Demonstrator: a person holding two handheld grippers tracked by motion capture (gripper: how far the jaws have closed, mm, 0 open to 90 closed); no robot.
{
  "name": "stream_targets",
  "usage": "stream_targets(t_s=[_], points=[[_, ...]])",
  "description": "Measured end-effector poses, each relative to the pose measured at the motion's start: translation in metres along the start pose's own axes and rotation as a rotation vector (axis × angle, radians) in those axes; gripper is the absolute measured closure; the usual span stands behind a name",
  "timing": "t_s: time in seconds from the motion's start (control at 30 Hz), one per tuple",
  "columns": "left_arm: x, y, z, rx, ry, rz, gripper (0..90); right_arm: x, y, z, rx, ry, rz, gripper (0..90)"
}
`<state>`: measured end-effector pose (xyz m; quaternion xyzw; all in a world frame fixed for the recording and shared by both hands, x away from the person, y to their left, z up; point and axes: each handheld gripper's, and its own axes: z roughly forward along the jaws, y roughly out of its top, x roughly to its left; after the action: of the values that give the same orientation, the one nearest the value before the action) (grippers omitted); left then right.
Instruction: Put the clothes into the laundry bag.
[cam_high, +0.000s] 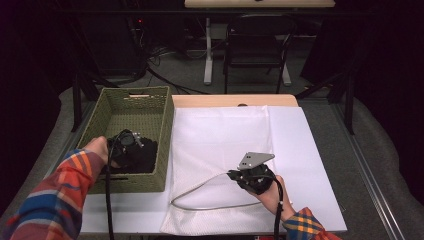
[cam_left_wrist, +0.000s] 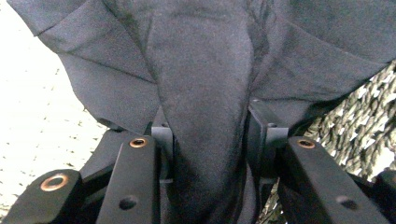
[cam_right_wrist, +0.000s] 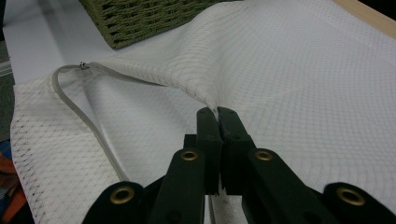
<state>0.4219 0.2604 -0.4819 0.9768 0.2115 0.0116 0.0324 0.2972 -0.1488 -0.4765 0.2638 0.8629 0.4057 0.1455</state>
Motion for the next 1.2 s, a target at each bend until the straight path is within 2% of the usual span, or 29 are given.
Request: stream_targets(t_s=[0.23,0.27,0.37,0.47,0.6,0.67,0.73,0.93,1.07,1.1,1.13,1.2], points=[[0.01,-0.003,-0.003,-0.043,0.078,-0.071,61.5,0.0,0.0,0.0,0.001,0.0,0.002,88.5],[0.011,-0.003,-0.002,-0.05,0.08,-0.083,61.3,0.0,0.0,0.0,0.0,0.001,0.003,88.5],[0.012,-0.003,-0.001,-0.05,0.071,-0.079,59.2,0.0,0.0,0.0,0.002,0.001,0.006,88.5],[0.012,-0.003,-0.001,-0.05,0.063,-0.073,51.7,0.0,-0.001,0.0,0.0,0.002,0.007,88.5],[0.013,-0.005,0.001,-0.048,0.056,-0.087,37.4,0.001,0.0,0.001,0.002,0.003,-0.001,88.5],[0.014,-0.006,0.006,-0.04,0.048,-0.097,30.1,0.0,-0.001,0.001,0.002,0.0,0.003,88.5],[0.016,-0.008,0.012,-0.024,0.033,-0.112,27.6,0.001,-0.001,0.001,0.002,-0.001,0.004,88.5],[0.018,-0.012,0.019,-0.041,0.009,-0.136,26.1,0.002,-0.001,0.003,0.009,0.003,0.002,88.5],[0.019,-0.014,0.021,-0.05,-0.007,-0.134,27.7,0.001,-0.001,0.003,0.011,0.003,0.002,88.5],[0.019,-0.014,0.021,-0.055,-0.011,-0.134,33.0,0.002,-0.001,0.003,0.011,0.003,0.002,88.5],[0.018,-0.014,0.021,-0.054,-0.015,-0.131,33.0,0.002,-0.001,0.003,0.011,0.003,0.002,88.5],[0.017,-0.015,0.021,-0.061,-0.004,-0.121,40.6,0.002,-0.001,0.003,0.01,0.001,0.002,88.5]])
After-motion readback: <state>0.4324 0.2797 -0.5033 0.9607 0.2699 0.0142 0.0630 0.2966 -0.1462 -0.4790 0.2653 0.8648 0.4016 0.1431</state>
